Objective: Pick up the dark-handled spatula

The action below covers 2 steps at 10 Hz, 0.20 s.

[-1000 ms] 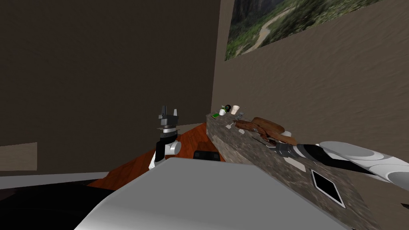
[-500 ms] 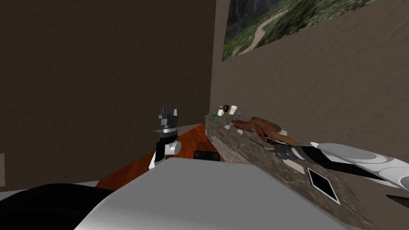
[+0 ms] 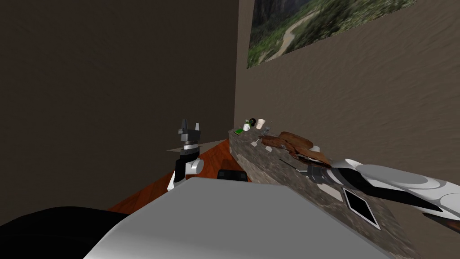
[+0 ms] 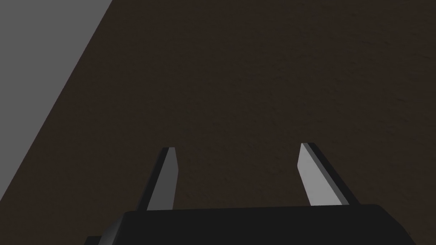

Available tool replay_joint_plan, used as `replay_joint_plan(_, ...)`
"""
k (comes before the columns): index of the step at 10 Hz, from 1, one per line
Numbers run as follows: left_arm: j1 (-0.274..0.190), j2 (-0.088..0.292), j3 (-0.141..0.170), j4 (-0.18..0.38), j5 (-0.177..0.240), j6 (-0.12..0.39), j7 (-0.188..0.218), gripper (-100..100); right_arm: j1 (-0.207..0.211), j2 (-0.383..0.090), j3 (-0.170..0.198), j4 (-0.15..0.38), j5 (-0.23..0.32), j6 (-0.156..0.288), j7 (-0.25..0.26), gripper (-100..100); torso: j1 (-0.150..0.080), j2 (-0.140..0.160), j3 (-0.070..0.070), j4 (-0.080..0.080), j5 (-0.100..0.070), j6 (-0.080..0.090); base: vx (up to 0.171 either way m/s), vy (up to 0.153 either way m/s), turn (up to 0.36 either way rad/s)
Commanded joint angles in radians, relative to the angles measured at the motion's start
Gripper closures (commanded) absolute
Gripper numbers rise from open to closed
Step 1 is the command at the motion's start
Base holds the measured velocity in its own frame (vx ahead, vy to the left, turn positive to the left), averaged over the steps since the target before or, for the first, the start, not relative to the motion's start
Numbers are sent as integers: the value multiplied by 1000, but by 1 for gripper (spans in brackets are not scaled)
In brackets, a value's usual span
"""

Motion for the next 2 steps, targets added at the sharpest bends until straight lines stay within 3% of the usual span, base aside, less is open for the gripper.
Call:
replay_joint_plan(1,0,0,0,0,0,0,0,0,0,0,0,0,0,0,0,100,0,0,0,0,0,0,15,-3,-9)
replay_joint_plan(2,0,0,0,0,0,0,0,0,2,-1,1,-6,-3,4,-1,0,0,1,1,0,0,0,0,0,0)
